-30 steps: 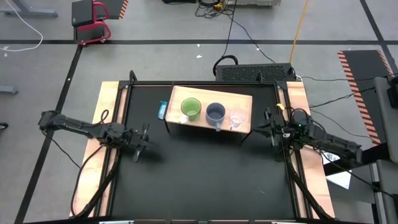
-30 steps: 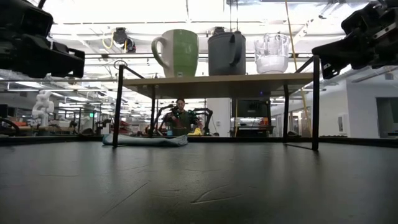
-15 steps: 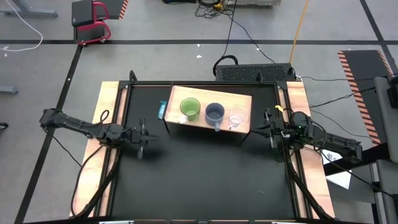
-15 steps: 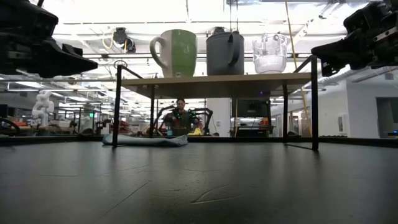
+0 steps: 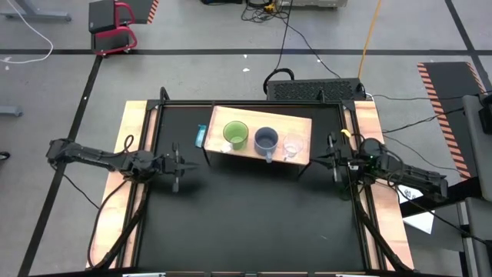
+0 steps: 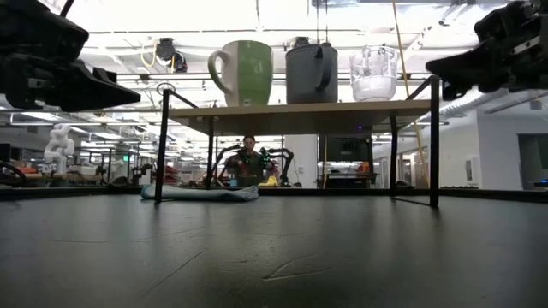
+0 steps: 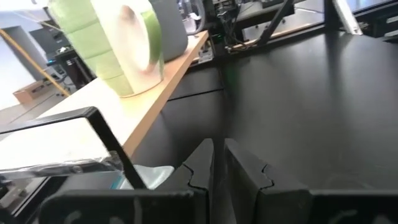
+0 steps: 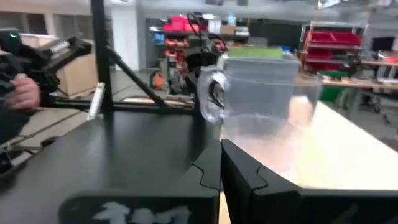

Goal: Stack small to large cups/mugs on shelf
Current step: Return to Home Position

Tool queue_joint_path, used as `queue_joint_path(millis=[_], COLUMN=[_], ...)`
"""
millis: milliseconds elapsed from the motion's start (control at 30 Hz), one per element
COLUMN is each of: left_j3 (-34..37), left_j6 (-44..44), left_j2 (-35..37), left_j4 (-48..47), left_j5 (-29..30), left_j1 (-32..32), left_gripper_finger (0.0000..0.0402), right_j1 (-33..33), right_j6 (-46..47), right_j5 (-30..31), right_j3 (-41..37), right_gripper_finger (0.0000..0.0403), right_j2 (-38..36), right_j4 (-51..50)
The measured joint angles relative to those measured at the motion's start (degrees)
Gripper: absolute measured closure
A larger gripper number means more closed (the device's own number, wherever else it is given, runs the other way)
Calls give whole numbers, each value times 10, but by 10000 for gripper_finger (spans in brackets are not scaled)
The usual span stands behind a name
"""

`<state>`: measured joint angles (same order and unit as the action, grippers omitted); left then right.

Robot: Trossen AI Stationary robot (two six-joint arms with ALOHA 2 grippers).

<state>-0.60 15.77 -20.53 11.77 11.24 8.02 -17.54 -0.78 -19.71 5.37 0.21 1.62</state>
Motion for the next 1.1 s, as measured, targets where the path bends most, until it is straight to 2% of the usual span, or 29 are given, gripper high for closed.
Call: queue_joint_path(millis=[233, 367, 467, 600, 1100], left_j3=[0, 0, 0, 0, 0], left_j6=[-14, -15, -15, -20, -28], left_j2=[0, 0, 0, 0, 0], left_j4=[-1, -2, -1, -1, 0], left_j5=[-19, -19, -18, -18, -21], left_j1=[-7, -7, -7, -7, -7], left_gripper_finger=[360, 360, 360, 360, 360], right_j1=[0, 0, 0, 2, 107], right_j6=[17, 25, 47, 63, 53], right_j5=[-45, -40, -12, -15, -13], right_j3=[44, 50, 50, 51, 51], right_gripper_finger=[403, 403, 403, 403, 403], right_j2=[0, 0, 0, 0, 0], right_j4=[-7, -17, -23, -35, -41])
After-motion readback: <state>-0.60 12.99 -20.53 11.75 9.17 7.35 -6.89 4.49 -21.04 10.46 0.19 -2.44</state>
